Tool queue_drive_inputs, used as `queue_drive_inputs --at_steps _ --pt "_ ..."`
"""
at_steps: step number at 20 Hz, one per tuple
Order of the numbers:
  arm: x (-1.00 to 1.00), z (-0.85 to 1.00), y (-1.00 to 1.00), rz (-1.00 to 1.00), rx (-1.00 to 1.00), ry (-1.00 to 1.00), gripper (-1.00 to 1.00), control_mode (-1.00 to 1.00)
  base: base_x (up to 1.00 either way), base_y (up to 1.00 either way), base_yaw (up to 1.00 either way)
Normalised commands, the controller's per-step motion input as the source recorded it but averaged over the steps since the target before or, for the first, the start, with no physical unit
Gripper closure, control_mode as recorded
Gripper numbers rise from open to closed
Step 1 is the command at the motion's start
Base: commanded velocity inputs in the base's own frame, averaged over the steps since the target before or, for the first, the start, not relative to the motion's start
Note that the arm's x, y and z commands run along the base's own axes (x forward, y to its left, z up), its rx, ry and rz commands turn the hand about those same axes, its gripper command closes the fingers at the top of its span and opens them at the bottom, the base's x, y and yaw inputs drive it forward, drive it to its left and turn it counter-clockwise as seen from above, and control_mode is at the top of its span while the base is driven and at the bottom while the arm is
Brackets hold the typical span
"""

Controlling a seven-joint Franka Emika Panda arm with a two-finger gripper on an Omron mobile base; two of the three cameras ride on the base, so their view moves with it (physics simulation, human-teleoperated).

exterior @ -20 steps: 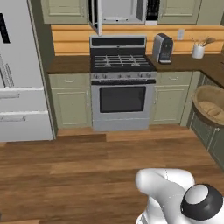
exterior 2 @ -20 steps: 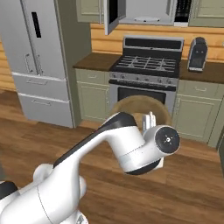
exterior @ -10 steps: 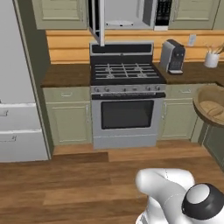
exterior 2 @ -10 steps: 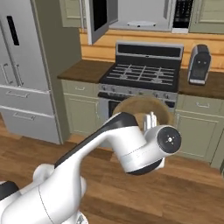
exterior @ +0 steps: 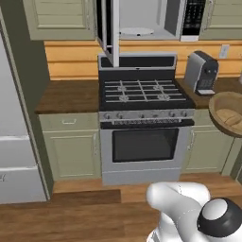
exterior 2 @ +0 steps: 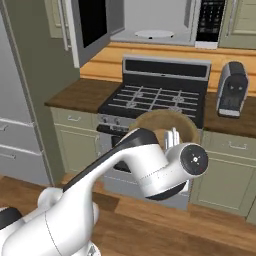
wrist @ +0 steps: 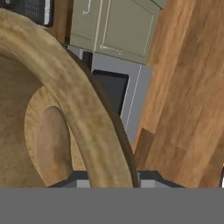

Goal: Pick the sweet potato from the sink and place it in the bowl. Then pick the bowl and place it in the microwave. Then close the microwave door and press the start button.

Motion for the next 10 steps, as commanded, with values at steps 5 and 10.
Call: queue_drive_inputs --at_steps 5,10 --pt "0.0 0.0 0.0 0.0 0.0 0.0 1.0 1.0 1.0 0.18 0.0" --pt "0.0 0.0 0.0 0.0 0.0 0.0 1.0 1.0 1.0 0.19 0.0"
